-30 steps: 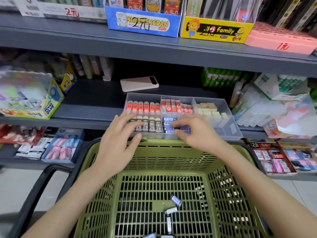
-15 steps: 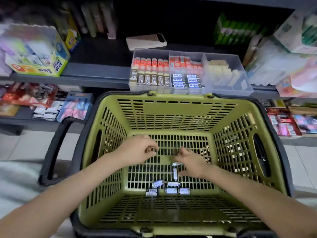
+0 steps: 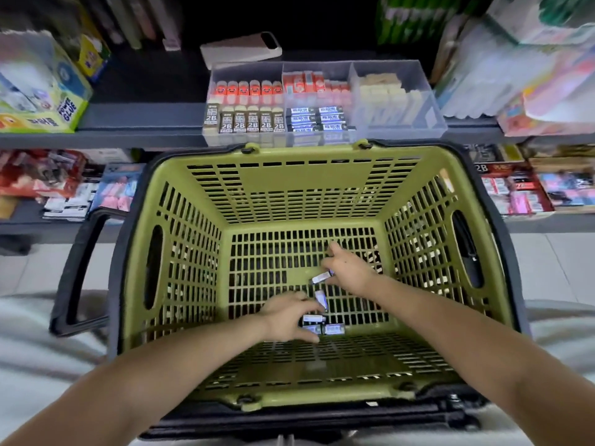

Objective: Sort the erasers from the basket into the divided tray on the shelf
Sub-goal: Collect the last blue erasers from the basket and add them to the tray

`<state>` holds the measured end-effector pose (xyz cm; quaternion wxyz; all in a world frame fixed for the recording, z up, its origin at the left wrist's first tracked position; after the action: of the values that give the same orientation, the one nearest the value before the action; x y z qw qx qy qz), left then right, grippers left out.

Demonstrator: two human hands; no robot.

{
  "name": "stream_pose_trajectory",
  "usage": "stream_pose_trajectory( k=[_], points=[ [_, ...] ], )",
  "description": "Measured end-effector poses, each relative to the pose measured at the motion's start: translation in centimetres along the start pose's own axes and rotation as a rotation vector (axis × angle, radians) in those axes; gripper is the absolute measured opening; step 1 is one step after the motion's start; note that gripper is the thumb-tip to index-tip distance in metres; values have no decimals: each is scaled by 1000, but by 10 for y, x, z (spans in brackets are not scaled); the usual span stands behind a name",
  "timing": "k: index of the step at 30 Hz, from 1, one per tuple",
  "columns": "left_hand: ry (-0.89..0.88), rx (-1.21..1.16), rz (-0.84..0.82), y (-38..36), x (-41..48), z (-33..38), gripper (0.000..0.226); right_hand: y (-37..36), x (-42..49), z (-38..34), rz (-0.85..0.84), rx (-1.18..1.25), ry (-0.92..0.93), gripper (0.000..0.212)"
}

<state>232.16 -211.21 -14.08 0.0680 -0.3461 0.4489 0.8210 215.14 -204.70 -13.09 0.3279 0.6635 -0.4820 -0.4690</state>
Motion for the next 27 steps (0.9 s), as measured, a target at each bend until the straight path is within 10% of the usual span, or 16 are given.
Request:
stream_pose_trajectory(
  k=[20,27],
  points=[
    [-186,240,146,3,21,-13,50,12,-8,25,-9,167,-129,19],
    [188,-864,101,28,14,-18,38,39,-11,15,193,664,-299,10]
  ],
)
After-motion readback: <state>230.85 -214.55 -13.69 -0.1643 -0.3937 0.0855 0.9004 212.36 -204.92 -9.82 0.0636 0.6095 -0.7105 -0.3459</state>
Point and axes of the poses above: each hand's wrist, its own x-axis towards the middle knuckle, its own y-axis out of the back of the hand, z = x × y, the point moved 1 cm from there along x, towards the middle knuckle, and after that the axes turned 14 degrees about y, right-handed, at the moved point
